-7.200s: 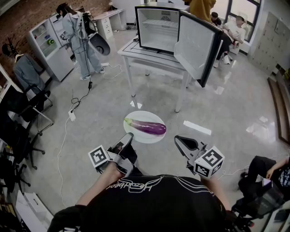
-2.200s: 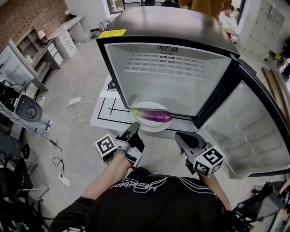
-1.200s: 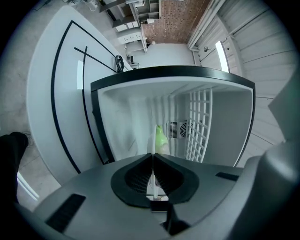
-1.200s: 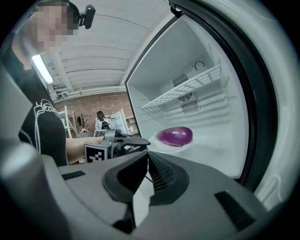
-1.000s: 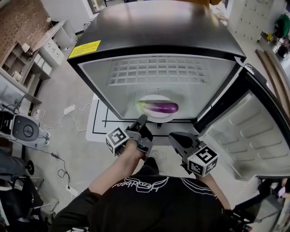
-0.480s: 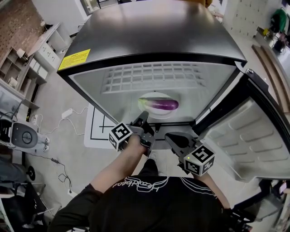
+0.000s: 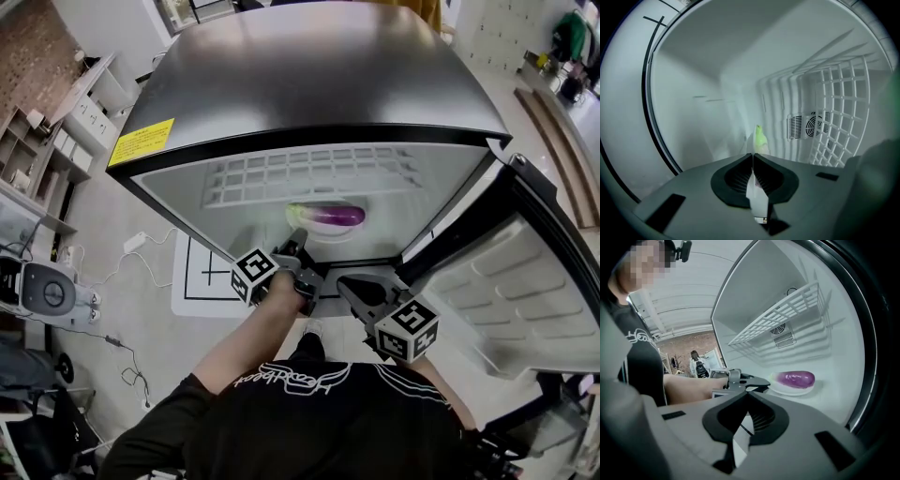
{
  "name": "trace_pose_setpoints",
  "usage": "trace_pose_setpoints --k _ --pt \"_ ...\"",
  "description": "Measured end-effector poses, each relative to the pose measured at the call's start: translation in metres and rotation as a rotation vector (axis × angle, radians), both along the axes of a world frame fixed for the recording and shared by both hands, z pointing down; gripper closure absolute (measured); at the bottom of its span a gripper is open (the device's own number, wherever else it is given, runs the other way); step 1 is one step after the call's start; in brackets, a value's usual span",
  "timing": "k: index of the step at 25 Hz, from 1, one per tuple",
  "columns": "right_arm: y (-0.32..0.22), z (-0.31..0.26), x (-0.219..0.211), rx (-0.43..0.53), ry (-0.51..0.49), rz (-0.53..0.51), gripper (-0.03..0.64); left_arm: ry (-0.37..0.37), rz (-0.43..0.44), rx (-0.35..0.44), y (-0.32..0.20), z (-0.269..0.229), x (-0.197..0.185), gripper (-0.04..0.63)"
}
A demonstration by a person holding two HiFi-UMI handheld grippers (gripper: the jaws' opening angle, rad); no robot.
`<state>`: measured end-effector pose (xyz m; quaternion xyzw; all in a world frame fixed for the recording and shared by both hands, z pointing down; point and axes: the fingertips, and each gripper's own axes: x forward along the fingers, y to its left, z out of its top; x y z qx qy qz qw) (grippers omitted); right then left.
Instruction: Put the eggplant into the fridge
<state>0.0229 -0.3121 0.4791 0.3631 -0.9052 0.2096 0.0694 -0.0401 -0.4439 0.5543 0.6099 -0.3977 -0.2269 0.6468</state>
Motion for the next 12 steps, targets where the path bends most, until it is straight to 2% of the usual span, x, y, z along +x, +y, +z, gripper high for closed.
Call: trace_pose_setpoints --k 12 --pt "-0.013 0.004 0.002 -0.013 -0.009 0.018 0.609 -0.003 0.010 -0.055 -0.013 0.014 0.001 0.577"
